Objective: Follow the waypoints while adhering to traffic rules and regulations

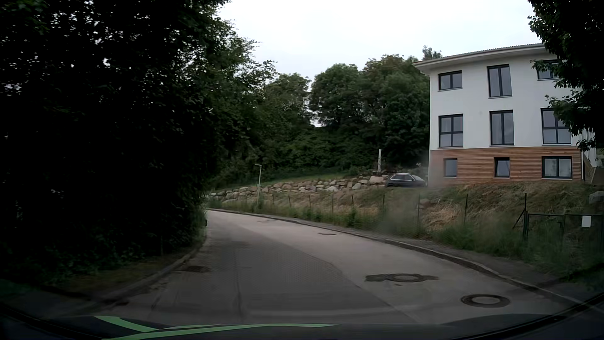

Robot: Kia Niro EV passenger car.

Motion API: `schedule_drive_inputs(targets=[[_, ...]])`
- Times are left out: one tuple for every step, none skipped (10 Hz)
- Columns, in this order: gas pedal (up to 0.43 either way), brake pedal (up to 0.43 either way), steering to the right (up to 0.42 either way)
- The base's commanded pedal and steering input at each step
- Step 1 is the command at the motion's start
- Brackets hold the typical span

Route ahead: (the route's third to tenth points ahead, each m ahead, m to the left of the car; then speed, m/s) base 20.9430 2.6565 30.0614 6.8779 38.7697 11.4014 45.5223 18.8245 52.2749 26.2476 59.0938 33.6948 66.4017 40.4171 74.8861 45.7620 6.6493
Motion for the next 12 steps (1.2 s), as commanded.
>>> schedule_drive_inputs(targets=[[0.169, 0.000, 0.082], [0.169, 0.000, 0.055], [0.169, 0.000, 0.030], [0.169, 0.000, 0.009], [0.169, 0.000, -0.002], [0.169, 0.000, -0.012], [0.169, 0.000, -0.029], [0.169, 0.000, -0.048], [0.177, 0.000, -0.061], [0.177, 0.000, -0.075], [0.177, 0.000, -0.084], [0.177, 0.000, -0.089]])
